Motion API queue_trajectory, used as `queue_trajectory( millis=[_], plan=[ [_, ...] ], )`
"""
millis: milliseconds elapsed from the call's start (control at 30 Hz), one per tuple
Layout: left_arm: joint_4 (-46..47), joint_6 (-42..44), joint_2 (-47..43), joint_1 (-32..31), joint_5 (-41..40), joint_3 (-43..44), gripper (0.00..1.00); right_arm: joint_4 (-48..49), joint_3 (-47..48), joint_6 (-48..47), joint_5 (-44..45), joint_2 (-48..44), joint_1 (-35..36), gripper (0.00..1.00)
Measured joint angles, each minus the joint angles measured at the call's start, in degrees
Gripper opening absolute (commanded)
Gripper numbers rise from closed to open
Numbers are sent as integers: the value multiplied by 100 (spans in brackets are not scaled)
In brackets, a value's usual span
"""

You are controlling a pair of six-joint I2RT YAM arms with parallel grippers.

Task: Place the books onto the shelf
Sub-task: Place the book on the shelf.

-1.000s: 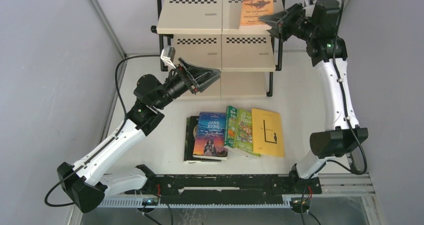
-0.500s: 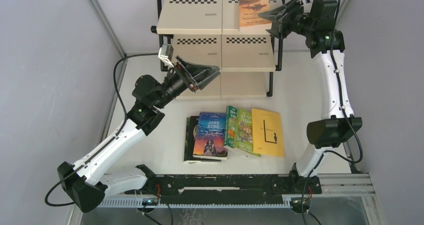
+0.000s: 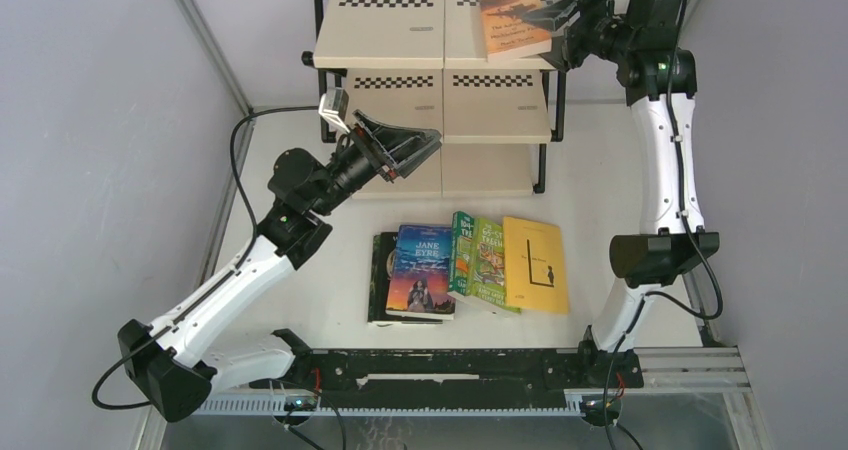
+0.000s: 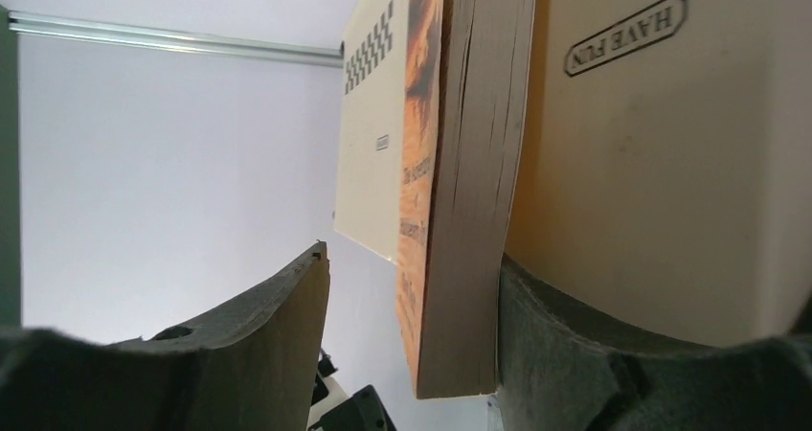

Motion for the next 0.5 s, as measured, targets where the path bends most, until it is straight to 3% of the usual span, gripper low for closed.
queue_trajectory(
  millis=[500],
  plan=[
    [-133,9,50,0,2,0,60,-693,179,-1283,844,-155,267,66]
  ],
)
